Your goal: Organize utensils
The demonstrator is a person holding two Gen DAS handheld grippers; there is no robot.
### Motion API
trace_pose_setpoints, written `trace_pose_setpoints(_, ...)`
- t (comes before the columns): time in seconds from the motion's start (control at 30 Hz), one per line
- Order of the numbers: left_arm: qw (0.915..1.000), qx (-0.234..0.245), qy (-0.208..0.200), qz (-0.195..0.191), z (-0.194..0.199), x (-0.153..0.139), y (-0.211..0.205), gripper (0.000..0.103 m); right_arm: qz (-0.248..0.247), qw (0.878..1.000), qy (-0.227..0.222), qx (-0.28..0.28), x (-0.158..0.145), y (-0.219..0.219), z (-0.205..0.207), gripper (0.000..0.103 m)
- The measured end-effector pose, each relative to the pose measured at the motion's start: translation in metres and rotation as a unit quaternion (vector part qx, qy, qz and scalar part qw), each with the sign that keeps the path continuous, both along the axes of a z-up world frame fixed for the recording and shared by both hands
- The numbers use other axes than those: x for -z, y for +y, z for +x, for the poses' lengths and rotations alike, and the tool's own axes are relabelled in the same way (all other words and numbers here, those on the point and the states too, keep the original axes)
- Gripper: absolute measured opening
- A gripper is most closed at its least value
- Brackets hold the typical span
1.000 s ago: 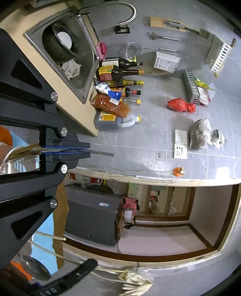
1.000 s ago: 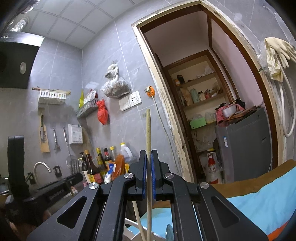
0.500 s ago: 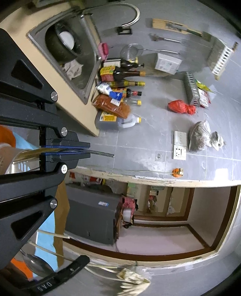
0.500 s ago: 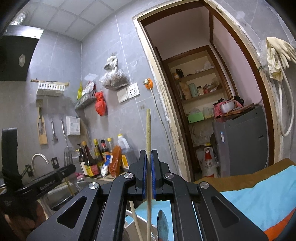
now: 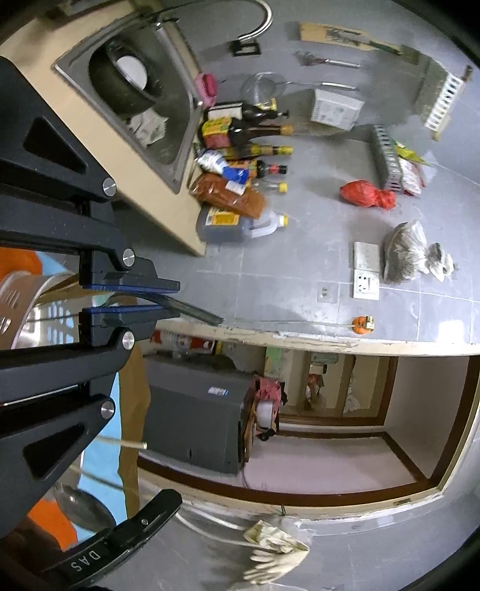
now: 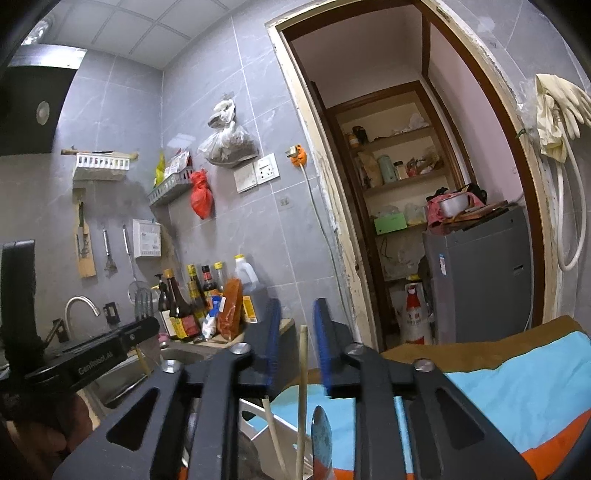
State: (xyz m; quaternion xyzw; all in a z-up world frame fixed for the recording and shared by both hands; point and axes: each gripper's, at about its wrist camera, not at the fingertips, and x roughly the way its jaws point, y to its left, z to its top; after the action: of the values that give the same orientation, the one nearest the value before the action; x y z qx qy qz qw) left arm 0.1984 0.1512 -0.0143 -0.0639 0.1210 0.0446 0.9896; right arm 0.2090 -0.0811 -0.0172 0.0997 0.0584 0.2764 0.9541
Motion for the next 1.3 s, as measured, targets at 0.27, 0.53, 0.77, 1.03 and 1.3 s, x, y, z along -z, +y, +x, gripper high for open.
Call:
trace_pose_setpoints(0.27,0.9972,0.047,0.032,-0.047,-0.003,-0.009,0.004,0.020,-0.006,1.000,-0.001,0.000,-0.011,-0.008,-0.008,0.022)
trace_pose_setpoints(0.53,0.9954,0.059,0.038,-0.065,-0.016,-0.019,-0.004,0.031,-0.015,1.000,0.010,0.022,-0.025,-0.029,-0.022,0.032)
trace_pose_setpoints(0.77,0.9939,0.081,0.048,-0.056,-0.033,-0.032,-0.025,0.040,-0.045,0.997,0.035,0.053,-0.036,-0.053,-0.047,0.051)
trace_pose_setpoints(1.03,0.9936,0.084,0.053,-0.053,-0.070,-0.040,-0.052,0.069,-0.059,0.993,0.055,0.089,-0.055,-0.087,-0.084,0.078)
trace_pose_setpoints(1.3,0.9969,0.063,0.036,-0.030,-0.128,-0.043,-0.079,0.094,-0.071,0.988,0.071,0.115,-0.067,-0.115,-0.134,0.103)
